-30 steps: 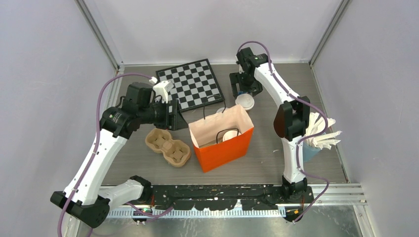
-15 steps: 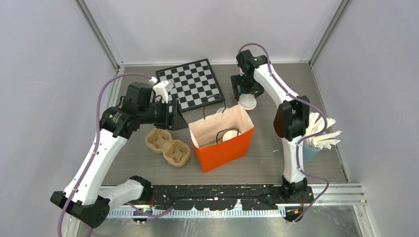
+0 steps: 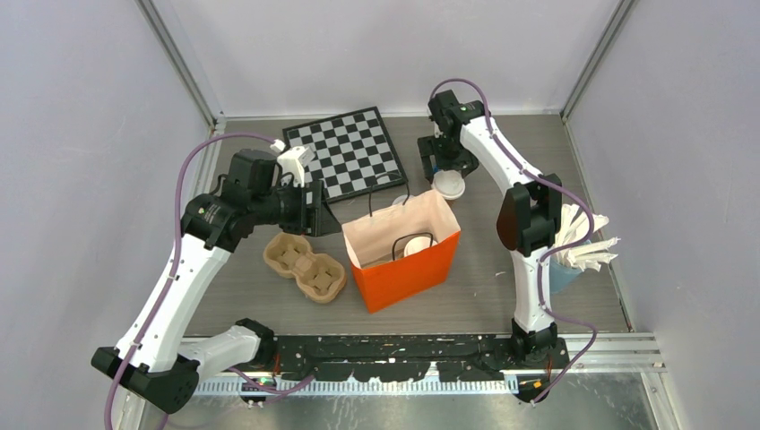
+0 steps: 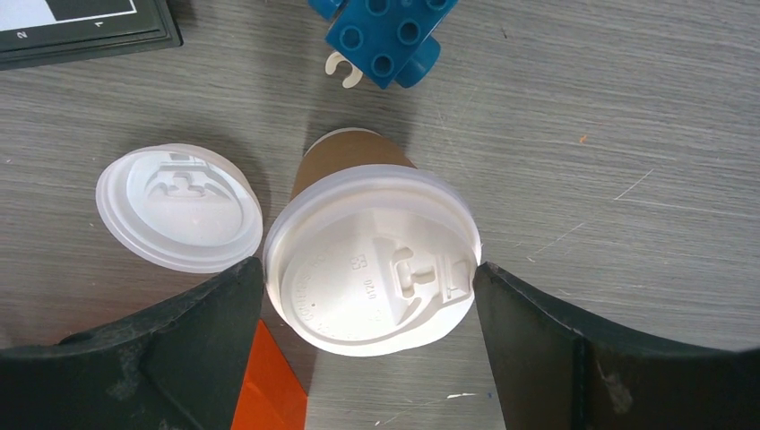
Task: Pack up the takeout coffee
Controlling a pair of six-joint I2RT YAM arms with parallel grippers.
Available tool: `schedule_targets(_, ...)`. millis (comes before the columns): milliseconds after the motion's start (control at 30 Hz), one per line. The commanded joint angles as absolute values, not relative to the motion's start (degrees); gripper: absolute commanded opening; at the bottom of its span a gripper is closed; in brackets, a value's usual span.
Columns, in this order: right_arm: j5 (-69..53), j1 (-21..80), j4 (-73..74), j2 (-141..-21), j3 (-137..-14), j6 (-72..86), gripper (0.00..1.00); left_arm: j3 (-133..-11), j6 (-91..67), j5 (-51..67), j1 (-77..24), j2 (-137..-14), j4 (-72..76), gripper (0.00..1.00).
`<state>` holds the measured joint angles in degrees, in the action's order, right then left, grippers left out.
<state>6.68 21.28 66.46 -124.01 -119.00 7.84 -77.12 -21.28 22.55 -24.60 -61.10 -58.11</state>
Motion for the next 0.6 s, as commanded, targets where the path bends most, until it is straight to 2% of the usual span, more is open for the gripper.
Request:
schedule_targets(0, 5.3, 21.8, 65.1, -119.3, -119.1, 7.2, 0.91, -78.1, -21.8, 23.7, -24.3, -60.5, -56.6, 0.62)
schedule_targets(567, 5.1, 22.0, 62.9, -118.8, -114.8, 7.1, 0.91, -78.7, -21.3, 24.0, -24.3, -60.8, -57.0, 0.62)
